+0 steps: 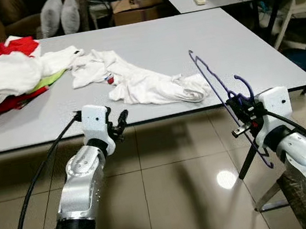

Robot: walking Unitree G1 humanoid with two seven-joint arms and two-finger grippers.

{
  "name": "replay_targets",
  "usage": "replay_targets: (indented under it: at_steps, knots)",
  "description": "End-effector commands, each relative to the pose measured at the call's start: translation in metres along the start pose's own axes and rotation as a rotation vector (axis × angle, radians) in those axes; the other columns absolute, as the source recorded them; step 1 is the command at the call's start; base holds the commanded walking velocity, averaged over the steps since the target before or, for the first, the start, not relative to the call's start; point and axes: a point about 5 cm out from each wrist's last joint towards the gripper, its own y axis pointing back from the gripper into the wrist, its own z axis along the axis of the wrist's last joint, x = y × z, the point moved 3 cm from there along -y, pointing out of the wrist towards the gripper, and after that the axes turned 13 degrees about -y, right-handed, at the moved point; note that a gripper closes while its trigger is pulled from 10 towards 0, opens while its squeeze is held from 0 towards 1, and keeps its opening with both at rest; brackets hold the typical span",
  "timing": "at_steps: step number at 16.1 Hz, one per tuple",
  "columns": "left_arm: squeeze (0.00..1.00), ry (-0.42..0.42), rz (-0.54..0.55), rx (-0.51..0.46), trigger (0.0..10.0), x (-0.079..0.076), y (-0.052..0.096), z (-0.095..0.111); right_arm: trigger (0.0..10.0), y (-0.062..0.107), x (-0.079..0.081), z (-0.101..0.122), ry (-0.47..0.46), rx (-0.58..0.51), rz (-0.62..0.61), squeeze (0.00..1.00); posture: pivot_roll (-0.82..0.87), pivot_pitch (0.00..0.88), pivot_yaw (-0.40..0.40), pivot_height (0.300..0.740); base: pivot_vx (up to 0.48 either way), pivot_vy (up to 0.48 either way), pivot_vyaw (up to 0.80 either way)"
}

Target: Hang hanger

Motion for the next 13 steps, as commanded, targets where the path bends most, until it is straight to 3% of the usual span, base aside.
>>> replay_targets:
  at_steps: [1,3,7,10,13]
  knots:
    - [0.0,-0.02,-0.02,-0.031,10.0,-0.003,-0.007,0.01,10.0,-0.002,-0.002,0.008,0.007,-0.025,0.011,0.0,-0.2,0.0,0.026,0.74,0.259,0.0,0.0]
    - [0.0,-0.025,-0.028,-0.035,10.0,-0.002,-0.01,0.012,10.0,-0.003,0.001,0.008,0.043,-0.021,0.022,0.0,-0.21,0.0,0.035,0.74,0.257,0.0,0.0]
    - [0.0,-0.004,0.013,-0.063,10.0,0.006,-0.013,0.017,10.0,-0.012,0.001,0.009,0.016,-0.042,0.008,0.0,-0.16,0.0,-0.007,0.74,0.273,0.0,0.0]
    - [0.0,0.011,-0.023,-0.075,10.0,-0.003,-0.014,0.017,10.0,-0.019,0.001,0.014,-0.042,-0.076,-0.004,0.0,-0.15,0.0,0.003,0.74,0.286,0.0,0.0]
    - [0.0,0.018,-0.044,-0.061,10.0,-0.008,-0.015,0.006,10.0,-0.017,0.006,0.012,-0.027,-0.077,0.0,0.0,-0.18,0.0,0.025,0.74,0.289,0.0,0.0]
